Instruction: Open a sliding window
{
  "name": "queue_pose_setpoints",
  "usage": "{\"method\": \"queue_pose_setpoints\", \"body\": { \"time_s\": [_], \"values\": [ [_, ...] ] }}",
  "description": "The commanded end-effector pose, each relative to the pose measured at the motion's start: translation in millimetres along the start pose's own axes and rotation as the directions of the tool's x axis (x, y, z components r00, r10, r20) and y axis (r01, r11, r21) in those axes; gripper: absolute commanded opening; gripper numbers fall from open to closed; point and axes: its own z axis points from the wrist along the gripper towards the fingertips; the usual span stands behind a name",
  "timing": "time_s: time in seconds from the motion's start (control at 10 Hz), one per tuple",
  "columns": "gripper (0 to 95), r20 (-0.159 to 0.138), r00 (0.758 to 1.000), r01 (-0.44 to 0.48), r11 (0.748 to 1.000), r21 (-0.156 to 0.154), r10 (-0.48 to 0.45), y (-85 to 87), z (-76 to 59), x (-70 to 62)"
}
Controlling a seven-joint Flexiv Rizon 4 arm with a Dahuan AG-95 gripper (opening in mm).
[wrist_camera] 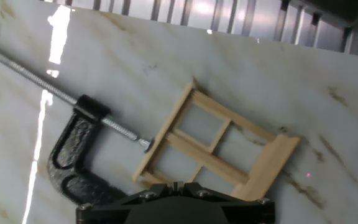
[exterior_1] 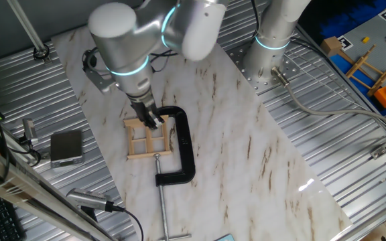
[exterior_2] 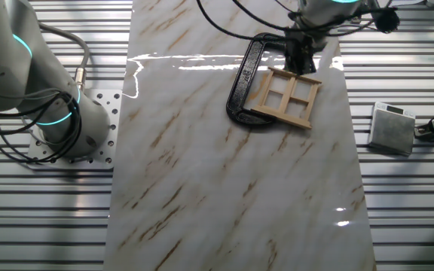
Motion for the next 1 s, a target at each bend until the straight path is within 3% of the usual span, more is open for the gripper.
{"method": "queue_pose_setpoints", "body": {
  "time_s": [0.1,0.7,0.8,1.0],
  "values": [
    [0.0,0.002,1.0,0.007,1.0,0.002,-0.007,0.2,2.5,-1.4],
    [0.0,-0.02,0.995,0.1,0.995,-0.006,-0.1,0.2,2.5,-1.4],
    [0.0,-0.019,0.995,0.095,0.995,-0.005,-0.095,0.2,2.5,-1.4],
    [0.0,-0.022,0.999,-0.029,0.999,0.016,0.029,-0.7,3.2,-1.2]
  ]
}}
